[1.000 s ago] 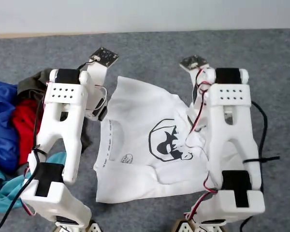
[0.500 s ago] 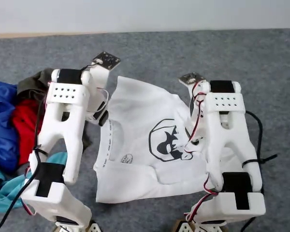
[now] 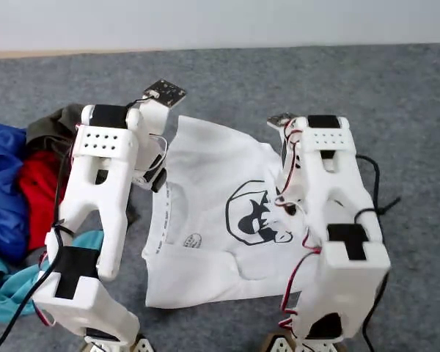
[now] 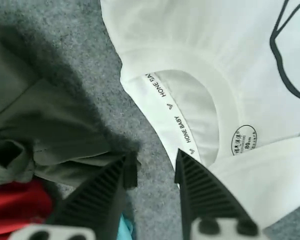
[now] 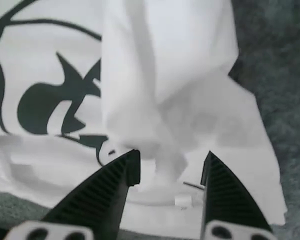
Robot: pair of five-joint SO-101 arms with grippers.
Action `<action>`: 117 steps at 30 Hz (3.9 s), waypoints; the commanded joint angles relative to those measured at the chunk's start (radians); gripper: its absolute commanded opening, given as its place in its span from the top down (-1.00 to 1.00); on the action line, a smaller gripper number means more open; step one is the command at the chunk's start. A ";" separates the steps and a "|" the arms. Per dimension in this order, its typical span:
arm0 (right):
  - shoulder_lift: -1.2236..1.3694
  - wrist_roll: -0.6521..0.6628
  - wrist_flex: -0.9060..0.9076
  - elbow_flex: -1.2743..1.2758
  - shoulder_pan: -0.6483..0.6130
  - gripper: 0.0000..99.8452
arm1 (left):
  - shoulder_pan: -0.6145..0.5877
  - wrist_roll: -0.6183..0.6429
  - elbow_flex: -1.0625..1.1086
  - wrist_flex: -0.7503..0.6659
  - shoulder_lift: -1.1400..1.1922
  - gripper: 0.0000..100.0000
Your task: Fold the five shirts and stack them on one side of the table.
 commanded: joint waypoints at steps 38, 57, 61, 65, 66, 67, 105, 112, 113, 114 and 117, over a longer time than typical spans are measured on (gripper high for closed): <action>0.056 0.038 0.050 -0.100 -0.015 0.69 | -0.005 0.002 -0.033 0.012 -0.006 0.74; 0.027 0.074 0.223 -0.351 0.031 0.98 | -0.005 0.006 -0.070 -0.003 -0.015 0.74; -0.031 0.074 0.223 -0.371 0.047 0.98 | -0.006 0.035 -0.171 -0.075 -0.006 0.79; -0.074 0.074 0.223 -0.371 0.070 0.98 | -0.028 0.123 -0.214 -0.249 0.014 0.78; -0.079 0.074 0.223 -0.371 0.071 0.98 | -0.031 0.129 -0.225 -0.284 0.032 0.78; -0.081 0.074 0.223 -0.370 0.081 0.98 | -0.031 0.130 -0.243 -0.308 0.057 0.77; -0.084 0.069 0.223 -0.370 0.116 0.98 | 0.043 0.127 -1.233 0.094 1.069 0.62; -0.088 0.069 0.223 -0.370 0.119 0.98 | 0.046 0.127 -1.224 0.094 1.071 0.78; -0.088 0.069 0.223 -0.370 0.119 0.98 | 0.048 0.127 -1.224 0.094 1.071 0.82; -0.088 0.069 0.223 -0.370 0.119 0.98 | 0.048 0.126 -1.224 0.094 1.069 0.88; -0.091 0.069 0.223 -0.374 0.120 0.98 | 0.048 0.121 -1.231 0.094 1.065 1.00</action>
